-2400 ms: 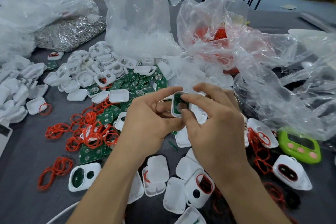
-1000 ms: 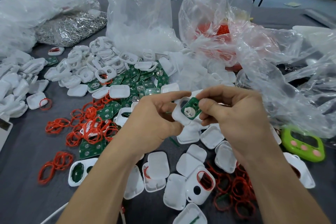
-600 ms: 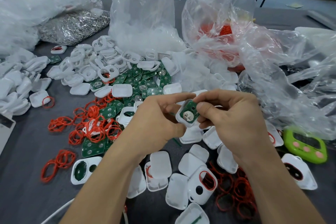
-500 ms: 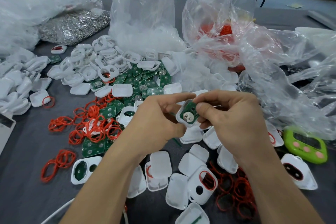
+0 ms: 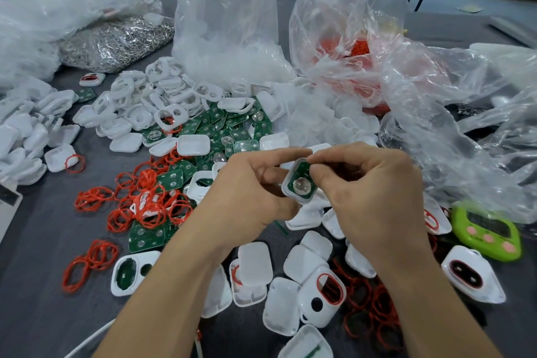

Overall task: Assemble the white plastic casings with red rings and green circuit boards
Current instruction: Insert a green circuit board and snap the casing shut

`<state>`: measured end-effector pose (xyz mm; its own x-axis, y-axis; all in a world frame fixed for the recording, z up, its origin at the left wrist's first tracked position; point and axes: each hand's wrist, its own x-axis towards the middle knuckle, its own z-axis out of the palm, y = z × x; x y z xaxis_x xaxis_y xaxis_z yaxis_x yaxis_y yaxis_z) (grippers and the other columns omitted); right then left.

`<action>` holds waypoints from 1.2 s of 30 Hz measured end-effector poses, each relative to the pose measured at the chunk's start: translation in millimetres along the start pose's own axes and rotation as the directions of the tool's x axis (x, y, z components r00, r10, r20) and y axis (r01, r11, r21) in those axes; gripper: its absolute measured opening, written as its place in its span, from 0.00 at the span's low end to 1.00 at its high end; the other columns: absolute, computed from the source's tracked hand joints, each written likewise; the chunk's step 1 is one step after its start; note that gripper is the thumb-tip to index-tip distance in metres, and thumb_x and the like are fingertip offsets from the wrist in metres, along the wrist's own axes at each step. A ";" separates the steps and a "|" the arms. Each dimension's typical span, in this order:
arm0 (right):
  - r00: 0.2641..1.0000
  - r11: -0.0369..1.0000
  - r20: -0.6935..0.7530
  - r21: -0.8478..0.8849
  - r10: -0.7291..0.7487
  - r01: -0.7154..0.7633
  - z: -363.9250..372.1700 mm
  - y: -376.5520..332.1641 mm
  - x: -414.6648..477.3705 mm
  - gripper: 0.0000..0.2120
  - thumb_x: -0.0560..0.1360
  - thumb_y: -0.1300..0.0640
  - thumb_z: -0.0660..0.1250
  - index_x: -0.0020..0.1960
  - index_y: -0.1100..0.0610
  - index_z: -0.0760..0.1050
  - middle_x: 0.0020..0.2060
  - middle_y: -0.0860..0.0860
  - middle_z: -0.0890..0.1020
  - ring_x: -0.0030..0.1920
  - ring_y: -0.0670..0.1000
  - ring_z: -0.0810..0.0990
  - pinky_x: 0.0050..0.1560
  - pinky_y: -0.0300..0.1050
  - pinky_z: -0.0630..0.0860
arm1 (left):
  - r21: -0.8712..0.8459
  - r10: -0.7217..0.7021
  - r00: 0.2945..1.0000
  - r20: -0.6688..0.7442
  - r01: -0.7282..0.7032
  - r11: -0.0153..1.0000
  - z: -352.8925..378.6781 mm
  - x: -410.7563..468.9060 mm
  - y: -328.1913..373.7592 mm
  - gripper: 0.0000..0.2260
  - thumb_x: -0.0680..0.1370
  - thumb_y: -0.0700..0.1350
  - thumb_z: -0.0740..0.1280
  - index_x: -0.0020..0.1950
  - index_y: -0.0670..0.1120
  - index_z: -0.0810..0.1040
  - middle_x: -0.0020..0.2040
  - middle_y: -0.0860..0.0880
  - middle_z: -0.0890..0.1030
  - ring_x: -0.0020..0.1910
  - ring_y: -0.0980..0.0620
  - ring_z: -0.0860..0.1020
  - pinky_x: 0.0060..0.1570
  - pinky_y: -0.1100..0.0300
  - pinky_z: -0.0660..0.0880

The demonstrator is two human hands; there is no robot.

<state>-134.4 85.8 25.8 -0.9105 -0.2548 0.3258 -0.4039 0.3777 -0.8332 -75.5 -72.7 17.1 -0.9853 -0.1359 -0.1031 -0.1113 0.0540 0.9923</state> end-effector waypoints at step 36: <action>0.961 0.971 -0.222 0.205 0.168 -0.122 0.9 4.2 3.9 0.05 0.73 0.55 0.75 0.42 0.45 0.86 0.35 0.41 0.86 0.36 0.43 0.84 0.37 0.34 0.78 | -0.088 -0.021 0.997 -0.070 0.014 0.996 8.0 -0.6 5.2 0.28 0.69 0.22 0.71 0.59 0.52 0.83 0.45 0.43 0.88 0.43 0.48 0.80 0.49 0.52 0.76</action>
<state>-139.6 85.6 23.2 -0.9620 0.0161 0.2724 -0.2627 0.2159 -0.9404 -76.5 -64.4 21.8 -0.9714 -0.2058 -0.1186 -0.1137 -0.0354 0.9929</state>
